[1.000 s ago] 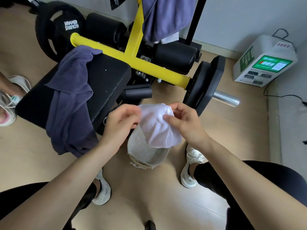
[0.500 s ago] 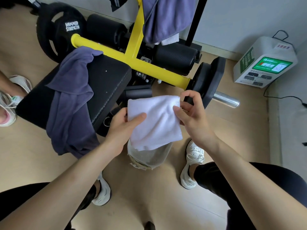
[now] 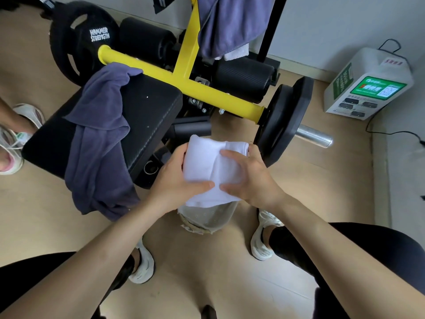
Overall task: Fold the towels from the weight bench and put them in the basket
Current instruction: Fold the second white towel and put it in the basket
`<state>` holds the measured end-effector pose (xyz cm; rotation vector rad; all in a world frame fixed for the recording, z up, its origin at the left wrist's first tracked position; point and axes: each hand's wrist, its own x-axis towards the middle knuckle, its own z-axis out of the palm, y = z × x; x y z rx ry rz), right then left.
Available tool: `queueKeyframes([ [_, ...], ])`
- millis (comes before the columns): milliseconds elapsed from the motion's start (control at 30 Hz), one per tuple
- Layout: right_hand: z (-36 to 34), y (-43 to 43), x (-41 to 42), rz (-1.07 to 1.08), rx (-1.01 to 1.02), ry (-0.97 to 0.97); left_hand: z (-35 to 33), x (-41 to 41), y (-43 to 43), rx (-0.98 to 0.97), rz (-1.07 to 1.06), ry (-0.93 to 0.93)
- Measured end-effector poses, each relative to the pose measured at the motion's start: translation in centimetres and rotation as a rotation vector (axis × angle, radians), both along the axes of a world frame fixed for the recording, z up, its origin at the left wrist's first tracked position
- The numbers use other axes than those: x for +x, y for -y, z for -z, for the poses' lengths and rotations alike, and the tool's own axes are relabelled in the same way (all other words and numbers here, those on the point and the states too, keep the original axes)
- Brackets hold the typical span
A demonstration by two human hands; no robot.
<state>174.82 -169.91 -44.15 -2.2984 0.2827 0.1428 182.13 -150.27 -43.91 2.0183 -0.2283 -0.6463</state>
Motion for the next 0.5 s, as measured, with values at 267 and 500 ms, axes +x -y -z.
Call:
queueKeyframes([
  [267, -0.4, -0.7, -0.2, -0.04, 0.012, -0.047, -0.1, -1.5, 1.5, 0.474, 0.083, 0.379],
  [500, -1.0, -1.1, -0.4, -0.002, 0.37, -0.12, 0.1, -2.8, 1.9, 0.59, 0.128, 0.622],
])
